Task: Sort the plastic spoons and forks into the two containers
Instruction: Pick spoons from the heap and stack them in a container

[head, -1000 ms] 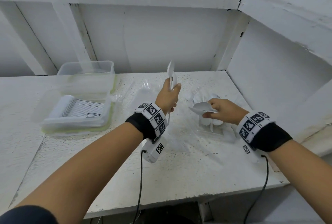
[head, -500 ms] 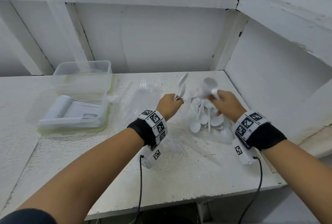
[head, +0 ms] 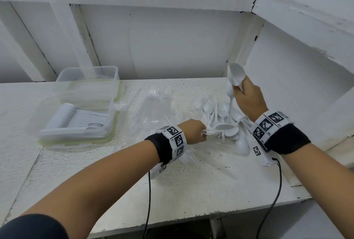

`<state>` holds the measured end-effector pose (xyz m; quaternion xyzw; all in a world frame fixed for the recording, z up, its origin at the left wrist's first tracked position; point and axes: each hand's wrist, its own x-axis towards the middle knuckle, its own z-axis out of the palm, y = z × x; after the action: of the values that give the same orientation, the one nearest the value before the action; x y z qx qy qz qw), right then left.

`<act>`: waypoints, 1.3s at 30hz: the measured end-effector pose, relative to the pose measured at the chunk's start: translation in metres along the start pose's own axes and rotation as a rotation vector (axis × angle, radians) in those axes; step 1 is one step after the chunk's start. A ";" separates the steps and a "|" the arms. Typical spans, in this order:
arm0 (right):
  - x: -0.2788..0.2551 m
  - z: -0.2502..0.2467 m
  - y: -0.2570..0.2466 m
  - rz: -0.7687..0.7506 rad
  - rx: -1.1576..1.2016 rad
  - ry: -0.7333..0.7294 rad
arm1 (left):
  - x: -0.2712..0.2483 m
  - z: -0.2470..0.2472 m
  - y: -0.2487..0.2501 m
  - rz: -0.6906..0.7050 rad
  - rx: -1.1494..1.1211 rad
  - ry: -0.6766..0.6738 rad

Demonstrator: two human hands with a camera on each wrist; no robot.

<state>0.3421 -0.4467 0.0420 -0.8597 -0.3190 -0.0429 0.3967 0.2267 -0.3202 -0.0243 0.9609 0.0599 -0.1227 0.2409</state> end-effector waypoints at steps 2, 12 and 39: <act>-0.001 -0.002 -0.006 -0.053 -0.003 0.003 | -0.006 -0.011 -0.001 0.009 -0.054 0.070; -0.002 0.005 -0.081 -0.111 0.165 -0.075 | -0.081 -0.086 -0.034 -0.042 -0.566 0.341; -0.078 0.124 -0.190 0.252 0.767 -0.326 | -0.192 -0.066 -0.102 -0.228 -1.152 0.627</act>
<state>0.1474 -0.3076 0.0569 -0.6779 -0.2629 0.2638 0.6338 0.0379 -0.2095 0.0372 0.6565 0.2842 0.1896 0.6726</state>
